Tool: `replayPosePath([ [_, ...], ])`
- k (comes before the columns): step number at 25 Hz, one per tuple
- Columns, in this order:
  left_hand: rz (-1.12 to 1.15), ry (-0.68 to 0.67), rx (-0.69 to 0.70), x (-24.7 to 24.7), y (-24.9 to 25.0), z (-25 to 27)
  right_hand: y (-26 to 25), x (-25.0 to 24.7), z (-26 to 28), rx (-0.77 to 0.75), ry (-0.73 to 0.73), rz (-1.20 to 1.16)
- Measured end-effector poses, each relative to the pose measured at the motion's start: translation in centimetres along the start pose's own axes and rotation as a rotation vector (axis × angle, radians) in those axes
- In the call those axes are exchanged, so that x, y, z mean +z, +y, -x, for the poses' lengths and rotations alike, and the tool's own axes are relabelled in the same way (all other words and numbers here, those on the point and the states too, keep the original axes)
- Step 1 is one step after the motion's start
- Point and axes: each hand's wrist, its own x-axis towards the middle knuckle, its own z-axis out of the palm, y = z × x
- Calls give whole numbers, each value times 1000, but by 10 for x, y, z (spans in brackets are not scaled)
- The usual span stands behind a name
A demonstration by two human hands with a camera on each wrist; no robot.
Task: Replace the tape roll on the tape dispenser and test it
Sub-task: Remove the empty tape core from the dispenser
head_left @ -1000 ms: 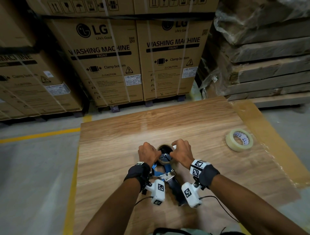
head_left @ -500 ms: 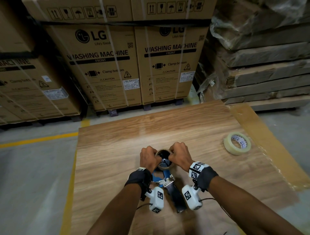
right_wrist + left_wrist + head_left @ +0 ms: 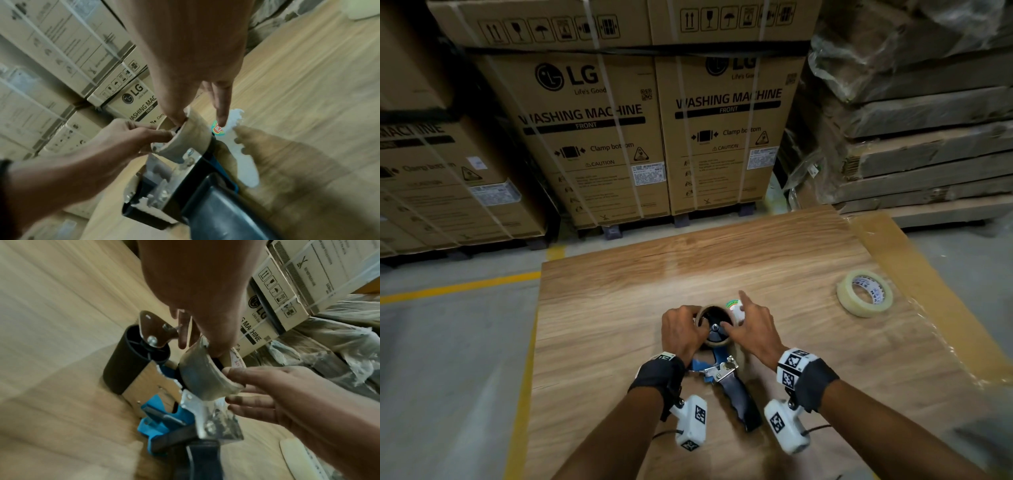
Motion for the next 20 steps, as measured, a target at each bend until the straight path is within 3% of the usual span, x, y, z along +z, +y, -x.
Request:
replayPosePath([
  [2, -90, -10, 15, -2, 0, 1, -3, -3, 4, 162, -45, -5],
  [5, -281, -46, 27, -10, 5, 1, -5, 1, -1, 237, -111, -42],
  [9, -267, -83, 30, -13, 7, 0, -9, 9, -10, 194, -108, -50],
  [17, -203, -10, 44, -1, 4, 7, -8, 19, 5, 137, 54, -45],
  [20, -140, 14, -6, -5, -2, 3, -3, 16, 3, 102, 9, -31],
])
